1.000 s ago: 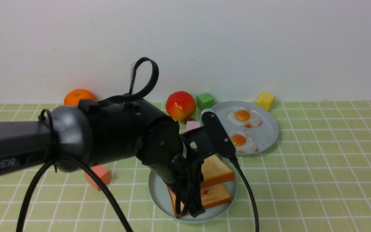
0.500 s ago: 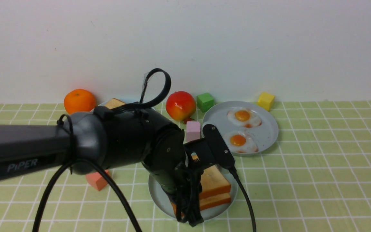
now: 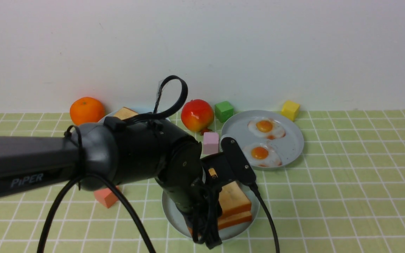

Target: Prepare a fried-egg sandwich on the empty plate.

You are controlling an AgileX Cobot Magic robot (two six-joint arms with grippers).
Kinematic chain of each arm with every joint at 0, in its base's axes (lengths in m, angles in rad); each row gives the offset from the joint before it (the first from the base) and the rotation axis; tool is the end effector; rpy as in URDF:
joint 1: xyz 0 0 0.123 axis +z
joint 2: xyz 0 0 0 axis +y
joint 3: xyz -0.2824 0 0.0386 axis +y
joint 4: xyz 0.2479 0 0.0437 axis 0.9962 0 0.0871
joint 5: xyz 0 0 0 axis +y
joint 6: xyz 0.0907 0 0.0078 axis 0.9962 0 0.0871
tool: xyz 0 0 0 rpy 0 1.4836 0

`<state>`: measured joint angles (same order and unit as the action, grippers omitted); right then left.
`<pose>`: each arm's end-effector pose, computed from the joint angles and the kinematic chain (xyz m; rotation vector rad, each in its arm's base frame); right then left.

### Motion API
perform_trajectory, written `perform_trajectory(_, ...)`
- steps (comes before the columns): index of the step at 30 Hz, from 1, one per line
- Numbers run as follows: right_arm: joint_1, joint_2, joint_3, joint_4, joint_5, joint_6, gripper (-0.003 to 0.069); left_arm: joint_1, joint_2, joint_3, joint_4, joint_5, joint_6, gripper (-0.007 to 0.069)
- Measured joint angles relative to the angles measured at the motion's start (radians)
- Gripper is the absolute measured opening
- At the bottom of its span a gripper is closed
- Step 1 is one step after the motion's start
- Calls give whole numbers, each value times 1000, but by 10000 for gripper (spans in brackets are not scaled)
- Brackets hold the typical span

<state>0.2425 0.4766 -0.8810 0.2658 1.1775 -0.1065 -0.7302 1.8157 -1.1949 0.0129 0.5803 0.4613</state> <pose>0.0398 0.0326 0.3694 -0.4069 2.2139 0.4043 0.2784 -0.2483 0.1972 1.5177 2.2169 -0.0710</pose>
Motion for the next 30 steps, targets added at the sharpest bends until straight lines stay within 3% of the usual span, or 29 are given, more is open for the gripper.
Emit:
perform_trajectory(7, 0, 0, 0, 0, 0, 0, 67, 0, 0, -1, -35, 1, 0, 392)
perform_trajectory(11, 0, 0, 0, 0, 0, 0, 71, 0, -21, 0, -62, 12, 0, 400)
perform_trajectory(15, 0, 0, 0, -20, 2, 0, 76, 0, -155, 0, -100, 16, -28, 312)
perform_trajectory(18, 0, 0, 0, -39, 18, 22, 80, 0, -374, 0, -154, 19, -133, 117)
perform_trajectory(21, 0, 0, 0, -88, 62, 61, 81, 0, -585, 7, -182, 34, -229, -14)
perform_trajectory(25, 0, -26, 0, -166, 89, 98, 62, 0, -847, 91, -192, 8, -274, -13)
perform_trajectory(30, 0, -165, 0, -228, 93, 167, -10, 0, -1277, 465, -216, -158, -285, -13)
